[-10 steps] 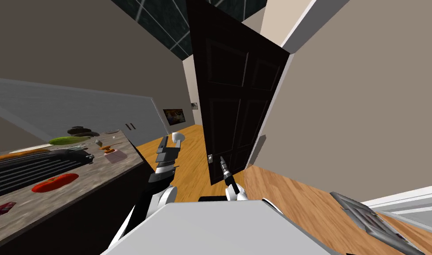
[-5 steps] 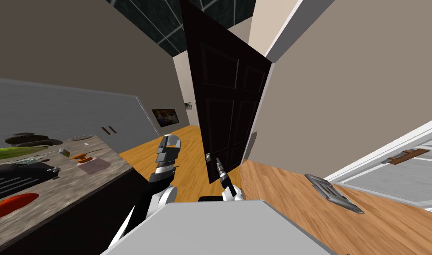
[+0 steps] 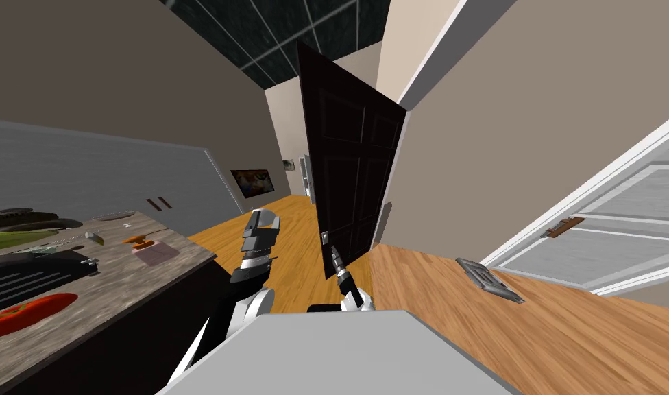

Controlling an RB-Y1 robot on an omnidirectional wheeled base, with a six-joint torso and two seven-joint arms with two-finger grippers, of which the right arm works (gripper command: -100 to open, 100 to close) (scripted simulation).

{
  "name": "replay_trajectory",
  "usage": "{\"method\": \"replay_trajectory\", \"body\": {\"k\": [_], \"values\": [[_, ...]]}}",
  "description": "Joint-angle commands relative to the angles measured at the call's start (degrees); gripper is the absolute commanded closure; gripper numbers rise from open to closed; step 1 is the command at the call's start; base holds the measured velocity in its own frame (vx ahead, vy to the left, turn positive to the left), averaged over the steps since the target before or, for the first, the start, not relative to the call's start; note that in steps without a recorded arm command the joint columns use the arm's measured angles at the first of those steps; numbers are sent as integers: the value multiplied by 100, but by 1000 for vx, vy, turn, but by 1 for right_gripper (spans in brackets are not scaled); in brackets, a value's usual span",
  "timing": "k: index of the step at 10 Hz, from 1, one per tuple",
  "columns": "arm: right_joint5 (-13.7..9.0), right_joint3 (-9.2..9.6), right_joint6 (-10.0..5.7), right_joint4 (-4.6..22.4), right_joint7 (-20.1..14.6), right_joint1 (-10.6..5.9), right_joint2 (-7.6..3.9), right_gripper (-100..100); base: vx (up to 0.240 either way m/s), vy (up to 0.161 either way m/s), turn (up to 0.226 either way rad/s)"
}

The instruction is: Push the door open

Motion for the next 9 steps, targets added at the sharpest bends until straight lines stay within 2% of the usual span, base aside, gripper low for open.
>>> {"method": "replay_trajectory", "body": {"k": [1, 2, 3, 5, 7, 8, 9], "values": [[-3, -10, -10, 6, -1, -2, -168, -100, 37, 52, 25], [-3, -10, -10, 6, -1, -2, -168, -100, 70, 45, 0], [-8, -27, -28, 17, -3, -6, -333, -100, 144, 84, 39], [-12, -42, -43, 26, -5, -10, -378, -100, 206, 92, 19], [-19, -66, -68, 41, -7, -15, -270, -100, 240, 133, 36], [-22, -77, -79, 48, -9, -18, -143, -100, 214, 116, 17], [-21, -73, -73, 72, 1, -31, -189, -100, 92, 50, -10]]}}
